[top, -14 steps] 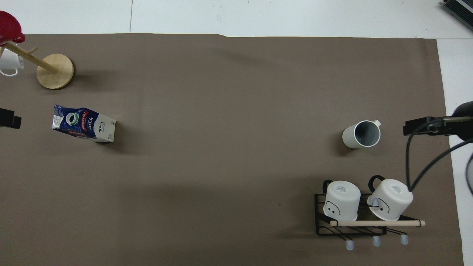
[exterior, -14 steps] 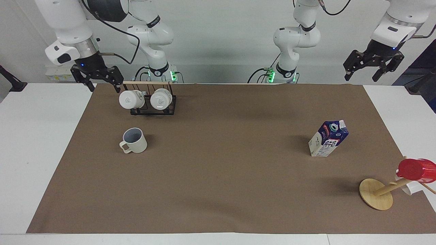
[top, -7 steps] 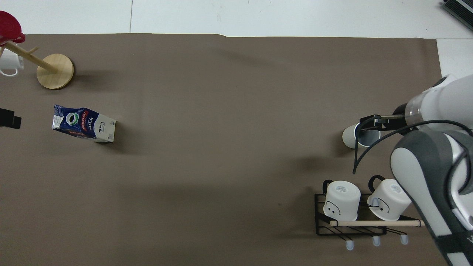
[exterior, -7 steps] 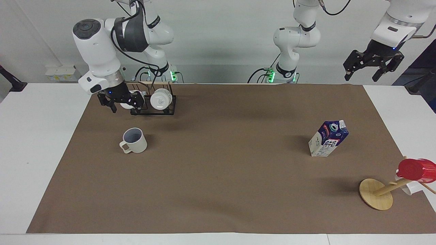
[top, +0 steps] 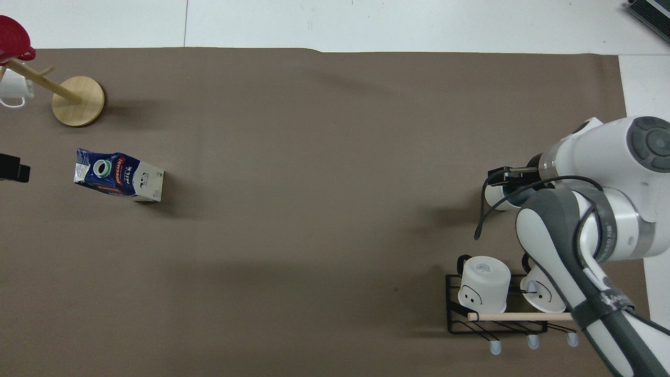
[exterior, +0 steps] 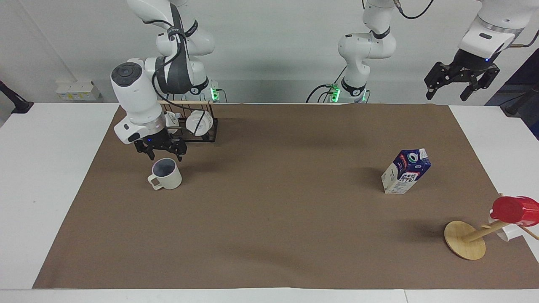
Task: Place cup and milk on table
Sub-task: 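Reach the right gripper down to the white mug and grasp it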
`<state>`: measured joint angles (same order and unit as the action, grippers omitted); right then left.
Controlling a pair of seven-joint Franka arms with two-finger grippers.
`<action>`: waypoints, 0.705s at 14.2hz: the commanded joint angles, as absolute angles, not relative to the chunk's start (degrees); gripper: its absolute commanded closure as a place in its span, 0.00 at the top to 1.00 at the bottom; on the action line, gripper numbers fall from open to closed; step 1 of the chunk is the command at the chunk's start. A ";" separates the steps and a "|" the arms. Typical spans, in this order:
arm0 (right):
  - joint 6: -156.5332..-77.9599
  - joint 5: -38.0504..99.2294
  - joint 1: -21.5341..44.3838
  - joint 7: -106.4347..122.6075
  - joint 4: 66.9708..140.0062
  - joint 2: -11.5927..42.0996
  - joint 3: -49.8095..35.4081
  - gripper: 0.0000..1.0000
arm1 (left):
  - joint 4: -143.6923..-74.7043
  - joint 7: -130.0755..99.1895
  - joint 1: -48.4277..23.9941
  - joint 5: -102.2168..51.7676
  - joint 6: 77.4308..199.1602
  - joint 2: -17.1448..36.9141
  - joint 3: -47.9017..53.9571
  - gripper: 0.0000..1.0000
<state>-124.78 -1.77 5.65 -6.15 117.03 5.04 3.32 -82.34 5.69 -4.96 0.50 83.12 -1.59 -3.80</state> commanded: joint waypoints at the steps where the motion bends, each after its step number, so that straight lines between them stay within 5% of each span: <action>1: -128.58 -2.64 5.54 -7.38 118.92 6.41 2.99 1.00 | -83.58 6.24 -4.39 0.53 82.71 -2.90 -3.34 1.00; 10: -133.42 -2.72 5.54 -7.03 122.78 8.44 2.99 1.00 | -83.58 6.07 -4.48 0.53 82.79 -2.90 -3.34 1.00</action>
